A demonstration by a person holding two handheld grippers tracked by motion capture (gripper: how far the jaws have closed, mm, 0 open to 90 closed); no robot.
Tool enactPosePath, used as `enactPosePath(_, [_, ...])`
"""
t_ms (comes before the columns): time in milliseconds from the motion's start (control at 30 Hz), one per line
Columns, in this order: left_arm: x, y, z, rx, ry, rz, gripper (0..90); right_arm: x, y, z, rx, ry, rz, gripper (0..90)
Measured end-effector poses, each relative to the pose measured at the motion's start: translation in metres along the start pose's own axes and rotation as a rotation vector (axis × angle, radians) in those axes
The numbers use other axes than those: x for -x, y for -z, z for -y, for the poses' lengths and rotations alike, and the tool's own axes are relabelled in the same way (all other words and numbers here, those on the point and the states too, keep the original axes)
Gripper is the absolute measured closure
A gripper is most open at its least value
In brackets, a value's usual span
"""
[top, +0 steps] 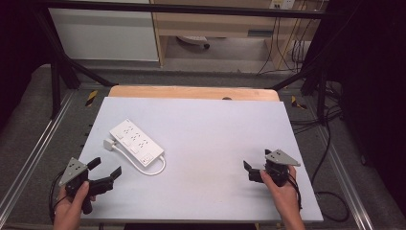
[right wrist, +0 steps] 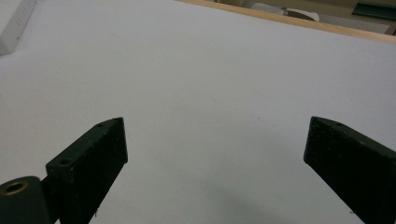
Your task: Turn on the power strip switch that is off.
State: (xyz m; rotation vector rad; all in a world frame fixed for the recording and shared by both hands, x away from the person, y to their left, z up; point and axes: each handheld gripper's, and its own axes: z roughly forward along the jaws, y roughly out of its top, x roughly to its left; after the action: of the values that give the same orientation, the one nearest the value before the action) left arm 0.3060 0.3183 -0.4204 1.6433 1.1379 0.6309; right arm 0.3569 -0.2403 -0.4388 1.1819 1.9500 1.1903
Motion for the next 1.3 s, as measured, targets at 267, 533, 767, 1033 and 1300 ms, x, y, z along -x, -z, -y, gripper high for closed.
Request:
enactPosePath(267, [-0.002,0.0,-0.001,0.017,0.019,-0.003,10.5,-0.001,-0.001,0.001,-0.008,-0.003,-0.004,4.7])
enactPosePath(533, [-0.002,0.0,-0.002,0.024,0.035,-0.003,10.5,-0.004,0.001,-0.001,-0.005,0.007,-0.025,4.0])
enactPosePath(767, [-0.001,0.004,-0.005,0.047,0.027,0.009,9.7,-0.007,0.001,0.0,-0.017,0.014,-0.04,3.9])
enactPosePath(1033, [-0.005,0.0,-0.008,0.047,0.04,0.007,9.3,-0.012,0.0,0.002,-0.036,0.023,-0.053,3.5])
enactPosePath(1300, [-0.004,-0.004,-0.024,0.025,0.016,0.005,9.4,-0.013,0.0,0.002,-0.033,0.022,-0.071,3.5])
